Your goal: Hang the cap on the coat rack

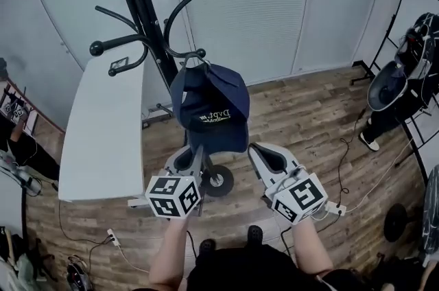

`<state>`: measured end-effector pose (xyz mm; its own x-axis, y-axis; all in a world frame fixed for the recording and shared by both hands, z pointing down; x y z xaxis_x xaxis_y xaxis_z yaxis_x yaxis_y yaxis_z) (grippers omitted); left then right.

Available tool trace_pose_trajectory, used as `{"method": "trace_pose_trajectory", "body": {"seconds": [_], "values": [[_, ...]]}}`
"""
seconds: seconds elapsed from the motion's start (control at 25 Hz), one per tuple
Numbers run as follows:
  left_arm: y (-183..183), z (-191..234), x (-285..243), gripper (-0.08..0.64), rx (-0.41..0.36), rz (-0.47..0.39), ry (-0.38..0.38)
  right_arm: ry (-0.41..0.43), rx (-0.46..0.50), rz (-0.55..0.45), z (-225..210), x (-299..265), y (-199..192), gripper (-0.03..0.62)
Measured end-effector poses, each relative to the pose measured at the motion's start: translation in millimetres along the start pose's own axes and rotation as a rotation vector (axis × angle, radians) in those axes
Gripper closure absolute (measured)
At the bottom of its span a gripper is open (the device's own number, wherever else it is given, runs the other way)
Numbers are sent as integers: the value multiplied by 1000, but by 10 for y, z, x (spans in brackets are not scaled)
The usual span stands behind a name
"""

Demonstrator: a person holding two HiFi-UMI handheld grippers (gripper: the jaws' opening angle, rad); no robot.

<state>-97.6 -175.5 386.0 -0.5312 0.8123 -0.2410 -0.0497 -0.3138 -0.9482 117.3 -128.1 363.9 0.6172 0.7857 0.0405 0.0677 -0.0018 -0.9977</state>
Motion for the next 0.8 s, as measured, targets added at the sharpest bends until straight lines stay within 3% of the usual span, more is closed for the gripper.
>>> {"method": "trace_pose_trajectory", "body": {"seconds": [0.24,0.44,0.8], "values": [[85,-122,-185,531,36,-20,74,113,-2,39,-246,-29,-21,560],[66,-190,-265,531,89,-18,114,163,-21,23,-408,5,5,560],[45,-251,-294,531,101,-19,189,232,-37,28,-479,48,-45,560]]}}
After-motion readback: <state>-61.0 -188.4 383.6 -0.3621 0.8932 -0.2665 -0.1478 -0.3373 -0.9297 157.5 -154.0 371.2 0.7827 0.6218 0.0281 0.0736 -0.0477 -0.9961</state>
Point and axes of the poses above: the fingertips, and each gripper's own axes: x backward along the fingers, z to its left, y out of its top, the point moved 8 cm from there along x, backward along the fingers
